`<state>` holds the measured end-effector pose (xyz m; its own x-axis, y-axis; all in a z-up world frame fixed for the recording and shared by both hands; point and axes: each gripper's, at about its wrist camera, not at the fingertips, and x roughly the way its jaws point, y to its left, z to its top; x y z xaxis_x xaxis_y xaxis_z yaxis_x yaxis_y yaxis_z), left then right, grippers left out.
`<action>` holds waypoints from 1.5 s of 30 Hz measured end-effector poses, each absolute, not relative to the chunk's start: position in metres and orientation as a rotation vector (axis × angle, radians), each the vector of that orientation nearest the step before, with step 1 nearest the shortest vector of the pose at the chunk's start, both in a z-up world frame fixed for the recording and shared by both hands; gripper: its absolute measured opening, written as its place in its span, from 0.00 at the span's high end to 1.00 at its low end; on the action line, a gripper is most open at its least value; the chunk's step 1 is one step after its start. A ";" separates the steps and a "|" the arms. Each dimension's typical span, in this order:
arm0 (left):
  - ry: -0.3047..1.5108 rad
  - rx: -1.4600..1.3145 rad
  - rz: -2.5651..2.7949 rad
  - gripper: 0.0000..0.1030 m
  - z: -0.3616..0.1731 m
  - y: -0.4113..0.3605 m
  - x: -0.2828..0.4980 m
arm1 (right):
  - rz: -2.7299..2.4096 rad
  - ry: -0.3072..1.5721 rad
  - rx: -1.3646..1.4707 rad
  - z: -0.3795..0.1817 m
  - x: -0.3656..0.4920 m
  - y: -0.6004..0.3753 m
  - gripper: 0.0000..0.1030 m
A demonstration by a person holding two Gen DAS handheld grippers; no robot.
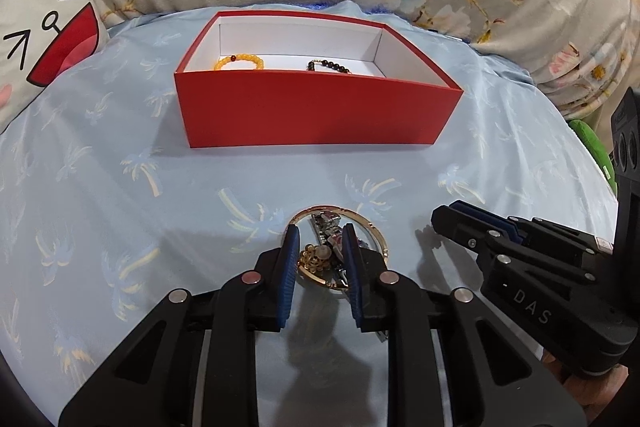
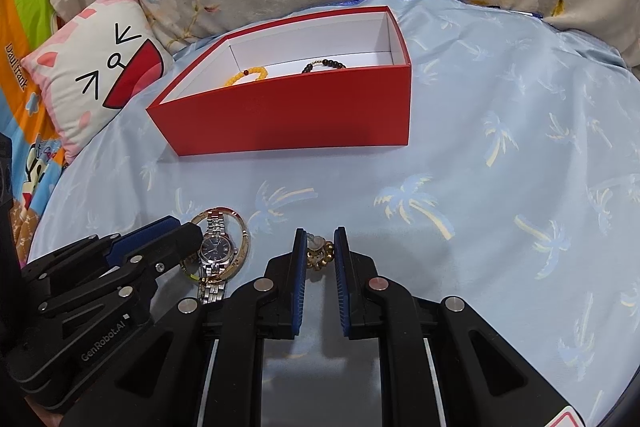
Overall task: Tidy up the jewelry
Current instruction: 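Carry the gold charm into the red box and open the right tool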
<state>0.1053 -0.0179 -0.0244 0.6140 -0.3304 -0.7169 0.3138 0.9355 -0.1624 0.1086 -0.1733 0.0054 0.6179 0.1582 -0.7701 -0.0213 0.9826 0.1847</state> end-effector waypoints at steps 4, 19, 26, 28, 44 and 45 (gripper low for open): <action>0.838 -0.022 -0.387 0.82 -0.026 -0.020 0.108 | 0.104 0.899 0.164 0.005 0.108 -0.173 0.88; 0.823 -0.114 -0.425 0.97 -0.016 -0.006 0.103 | 0.104 0.884 0.173 0.010 0.105 -0.176 0.88; 0.784 -0.152 -0.412 0.97 0.003 0.012 0.101 | 0.104 0.870 0.179 0.016 0.102 -0.179 0.88; 0.784 -0.151 -0.406 0.97 0.004 0.015 0.101 | 0.103 0.869 0.181 0.017 0.102 -0.179 0.88; 0.746 -0.140 -0.376 0.97 0.039 0.026 0.116 | 0.140 0.796 0.198 0.058 0.114 -0.188 0.88; 0.741 -0.136 -0.376 0.97 0.045 0.025 0.121 | 0.145 0.787 0.196 0.063 0.118 -0.188 0.88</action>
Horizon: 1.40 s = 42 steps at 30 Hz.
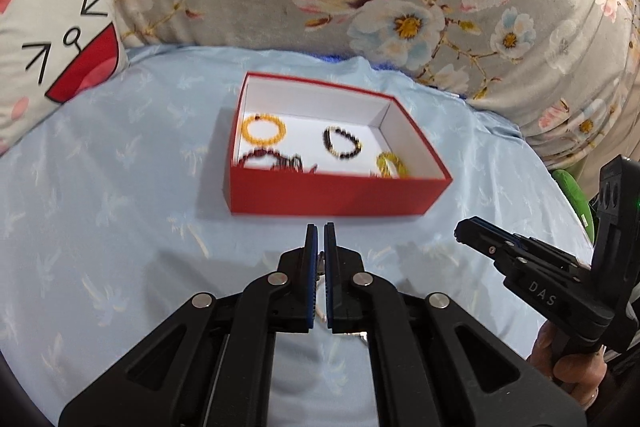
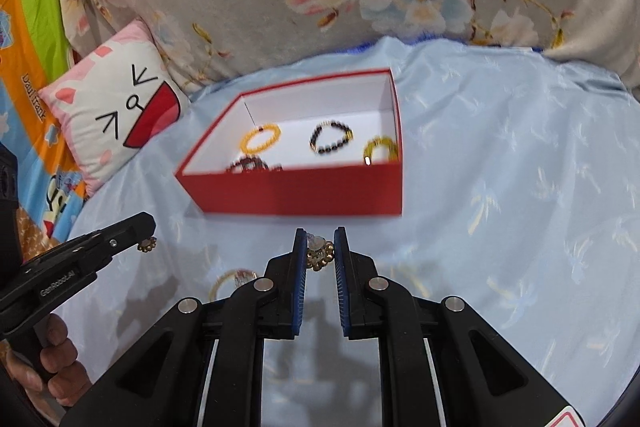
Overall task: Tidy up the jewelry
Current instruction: 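Carry the gold charm into the red box and open the right tool, then grasp the gold bangle with the left tool while the right tool moves toward the watch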
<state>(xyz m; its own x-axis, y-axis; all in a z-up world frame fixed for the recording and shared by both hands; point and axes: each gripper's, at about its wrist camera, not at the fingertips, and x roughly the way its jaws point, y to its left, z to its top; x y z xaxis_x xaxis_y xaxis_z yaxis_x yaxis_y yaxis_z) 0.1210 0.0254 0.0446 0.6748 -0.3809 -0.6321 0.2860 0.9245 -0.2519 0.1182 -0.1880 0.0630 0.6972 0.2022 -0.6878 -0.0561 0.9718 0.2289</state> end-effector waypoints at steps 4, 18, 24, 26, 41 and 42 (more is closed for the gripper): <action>0.712 -0.114 -0.363 0.97 0.064 0.020 0.147 | 0.174 0.766 0.202 0.083 0.145 -0.188 0.88; 0.733 -0.050 -0.295 0.97 0.049 -0.010 0.242 | 0.167 0.791 0.173 0.069 0.228 -0.178 0.88; 0.766 -0.029 -0.284 0.97 0.029 -0.020 0.267 | 0.158 0.832 0.165 0.046 0.255 -0.177 0.88; 0.776 -0.033 -0.287 0.97 0.024 -0.022 0.273 | 0.163 0.843 0.166 0.041 0.260 -0.176 0.88; 0.725 -0.056 -0.204 0.57 0.033 -0.008 0.258 | 0.126 0.777 0.193 0.057 0.236 -0.185 0.76; 0.720 -0.055 -0.207 0.57 0.035 -0.007 0.253 | 0.127 0.772 0.193 0.059 0.231 -0.186 0.75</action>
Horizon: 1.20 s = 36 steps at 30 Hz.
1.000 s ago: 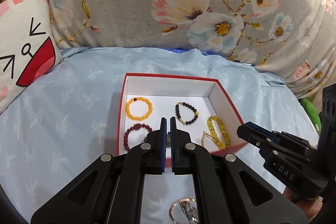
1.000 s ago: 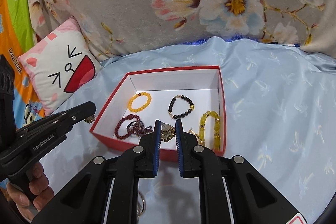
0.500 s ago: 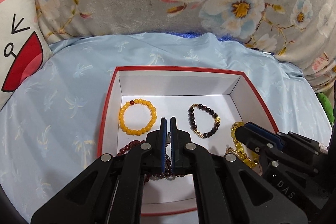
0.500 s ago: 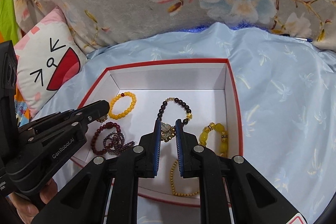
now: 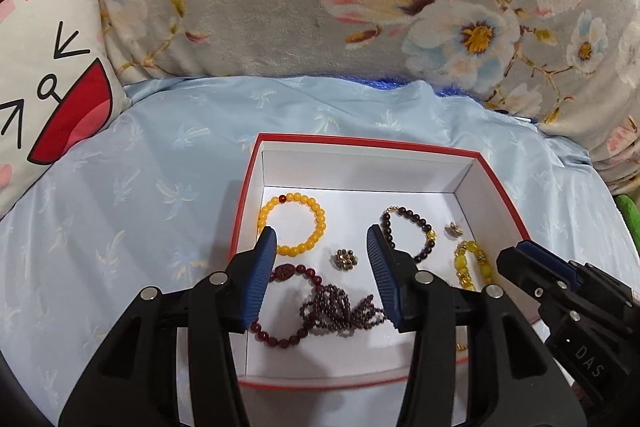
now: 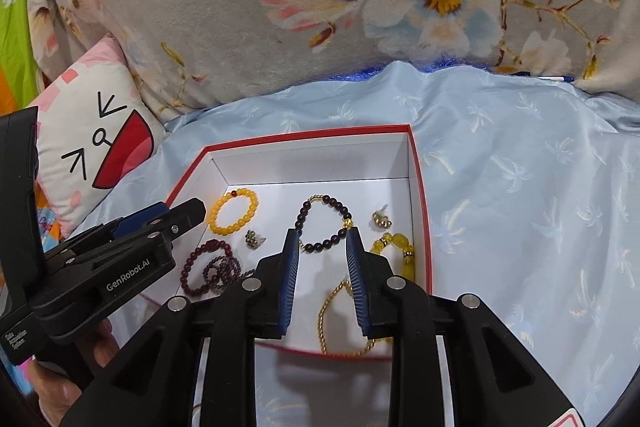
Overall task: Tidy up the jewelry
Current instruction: 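Grasp the gold bangle with the left tool while the right tool moves toward the watch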
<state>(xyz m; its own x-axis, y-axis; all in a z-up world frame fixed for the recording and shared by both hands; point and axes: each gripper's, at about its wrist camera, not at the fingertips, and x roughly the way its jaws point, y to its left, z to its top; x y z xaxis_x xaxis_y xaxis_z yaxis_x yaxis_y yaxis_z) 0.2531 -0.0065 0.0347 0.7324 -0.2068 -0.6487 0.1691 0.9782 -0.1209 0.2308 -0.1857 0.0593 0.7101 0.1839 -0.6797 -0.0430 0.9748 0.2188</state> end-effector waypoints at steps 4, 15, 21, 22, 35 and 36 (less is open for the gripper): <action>0.712 -0.056 -0.215 0.57 0.038 -0.001 0.229 | 0.116 0.757 0.170 0.064 0.207 -0.186 0.75; 0.751 -0.040 -0.217 0.54 0.018 0.007 0.158 | 0.105 0.793 0.150 0.054 0.137 -0.187 0.75; 0.812 -0.073 -0.231 0.53 -0.002 0.012 0.133 | 0.113 0.847 0.173 0.035 0.101 -0.188 0.75; 0.826 -0.083 -0.236 0.53 -0.006 0.012 0.130 | 0.114 0.856 0.182 0.032 0.095 -0.189 0.75; 0.866 -0.085 -0.279 0.25 -0.022 -0.006 0.095 | 0.105 0.878 0.186 0.020 0.070 -0.189 0.75; 0.870 -0.074 -0.282 0.24 -0.024 -0.010 0.095 | 0.101 0.876 0.187 0.020 0.070 -0.190 0.75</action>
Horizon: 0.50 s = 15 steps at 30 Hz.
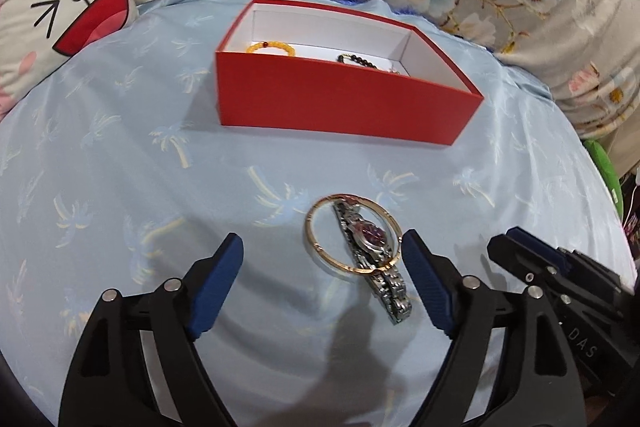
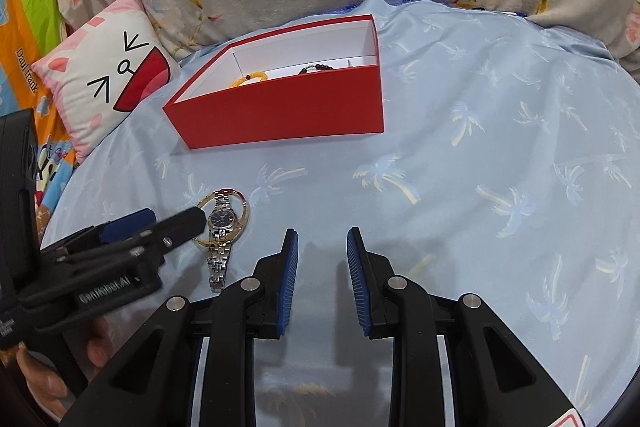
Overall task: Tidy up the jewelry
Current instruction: 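Grasp the gold bangle with the left tool while the right tool moves toward the watch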
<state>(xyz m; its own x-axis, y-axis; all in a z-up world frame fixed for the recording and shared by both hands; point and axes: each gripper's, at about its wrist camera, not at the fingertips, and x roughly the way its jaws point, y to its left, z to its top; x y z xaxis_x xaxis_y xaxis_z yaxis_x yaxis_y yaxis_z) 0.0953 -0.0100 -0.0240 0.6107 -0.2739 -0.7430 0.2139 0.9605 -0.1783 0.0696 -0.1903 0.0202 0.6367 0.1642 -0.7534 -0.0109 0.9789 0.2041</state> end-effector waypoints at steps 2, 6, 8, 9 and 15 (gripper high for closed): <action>0.882 -0.048 -0.283 0.24 -0.029 -0.018 0.096 | 0.092 0.874 0.193 0.021 0.069 -0.193 0.75; 0.883 0.008 -0.274 0.23 -0.033 -0.029 0.099 | 0.086 0.872 0.203 0.021 0.069 -0.196 0.75; 0.887 0.012 -0.267 0.24 -0.034 -0.030 0.101 | 0.090 0.875 0.205 0.021 0.068 -0.195 0.75; 0.885 0.014 -0.266 0.27 -0.033 -0.030 0.101 | 0.093 0.875 0.203 0.021 0.068 -0.194 0.75; 0.880 0.005 -0.290 0.45 -0.031 -0.029 0.105 | 0.105 0.875 0.177 0.020 0.067 -0.184 0.75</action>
<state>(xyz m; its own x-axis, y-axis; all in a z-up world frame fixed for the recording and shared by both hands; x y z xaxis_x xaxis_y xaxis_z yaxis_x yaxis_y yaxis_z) 0.1049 -0.0290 -0.0312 0.6005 -0.2476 -0.7604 0.2520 0.9610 -0.1139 0.0669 -0.1843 0.0203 0.6367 0.1641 -0.7534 -0.0194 0.9802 0.1971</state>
